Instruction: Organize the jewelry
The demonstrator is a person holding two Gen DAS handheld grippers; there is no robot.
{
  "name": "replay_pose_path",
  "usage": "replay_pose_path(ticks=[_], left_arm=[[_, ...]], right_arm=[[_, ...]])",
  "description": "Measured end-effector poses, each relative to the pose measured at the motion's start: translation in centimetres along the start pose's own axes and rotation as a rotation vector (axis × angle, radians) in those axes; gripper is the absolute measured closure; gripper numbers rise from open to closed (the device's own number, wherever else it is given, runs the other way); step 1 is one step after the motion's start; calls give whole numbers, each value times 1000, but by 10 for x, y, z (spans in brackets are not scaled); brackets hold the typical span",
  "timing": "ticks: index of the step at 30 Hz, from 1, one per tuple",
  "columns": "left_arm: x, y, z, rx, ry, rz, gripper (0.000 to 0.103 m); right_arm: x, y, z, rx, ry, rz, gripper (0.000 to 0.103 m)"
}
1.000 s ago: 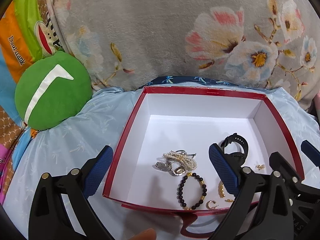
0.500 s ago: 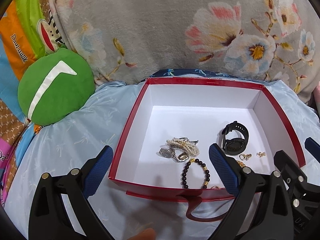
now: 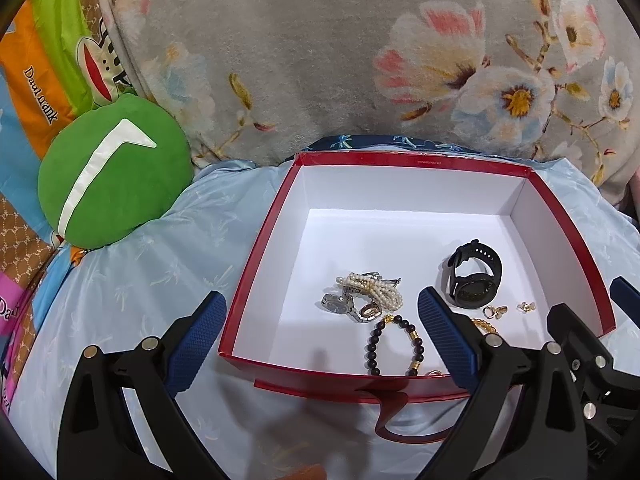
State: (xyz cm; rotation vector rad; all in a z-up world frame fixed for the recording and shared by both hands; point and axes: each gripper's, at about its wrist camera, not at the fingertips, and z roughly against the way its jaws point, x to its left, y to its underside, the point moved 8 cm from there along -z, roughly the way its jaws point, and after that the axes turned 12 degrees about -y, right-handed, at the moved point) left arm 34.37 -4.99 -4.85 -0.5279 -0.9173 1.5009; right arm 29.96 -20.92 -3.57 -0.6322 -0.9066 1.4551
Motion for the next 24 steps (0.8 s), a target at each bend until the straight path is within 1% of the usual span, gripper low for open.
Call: replay_pose_path(ticks=[7,16,24], left_arm=[[-5,1,1,-3,17,-12,9],[-2,4,1,1,-10,-6,9],[-5,3,1,6,21,-9,9]], right_arm=[[0,0,-1,2,-3,-2,15],[2,2,-2,4,-5,0,15],[2,4,-2,-4,6,-6,15]])
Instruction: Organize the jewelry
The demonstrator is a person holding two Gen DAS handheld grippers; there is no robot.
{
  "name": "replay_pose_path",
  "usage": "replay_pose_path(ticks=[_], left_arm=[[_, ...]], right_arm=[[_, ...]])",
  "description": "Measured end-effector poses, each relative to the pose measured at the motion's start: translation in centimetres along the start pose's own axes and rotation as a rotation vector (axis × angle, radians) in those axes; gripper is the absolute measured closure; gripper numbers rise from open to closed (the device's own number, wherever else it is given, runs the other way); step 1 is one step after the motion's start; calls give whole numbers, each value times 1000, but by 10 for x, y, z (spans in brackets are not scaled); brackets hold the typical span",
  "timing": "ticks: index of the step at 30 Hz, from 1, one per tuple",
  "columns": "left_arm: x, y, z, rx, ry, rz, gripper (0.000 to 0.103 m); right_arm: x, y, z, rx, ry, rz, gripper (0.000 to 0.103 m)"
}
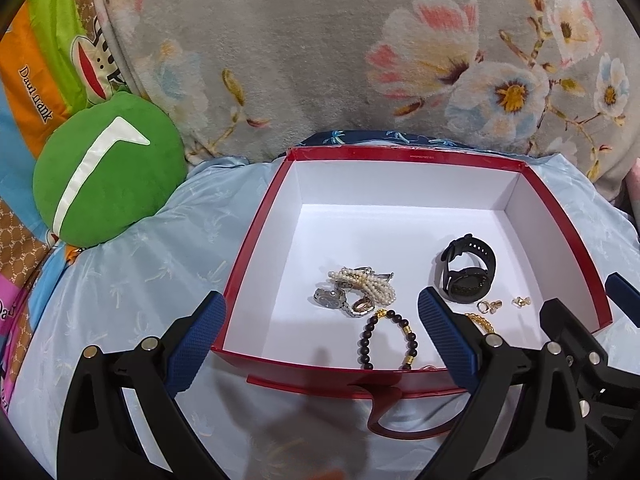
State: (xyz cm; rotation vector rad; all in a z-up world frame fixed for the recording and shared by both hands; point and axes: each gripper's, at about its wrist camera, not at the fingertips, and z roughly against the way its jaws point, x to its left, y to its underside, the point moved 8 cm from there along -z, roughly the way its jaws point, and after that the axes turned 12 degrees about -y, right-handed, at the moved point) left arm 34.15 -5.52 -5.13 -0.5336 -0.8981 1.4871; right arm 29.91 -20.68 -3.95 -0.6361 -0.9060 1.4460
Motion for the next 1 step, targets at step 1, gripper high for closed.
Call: replay_pose_path(ticks=[1], left_arm=[[0,0,0,1,1,0,9]], right_arm=[[-1,0,1,-1,3,-2,15]])
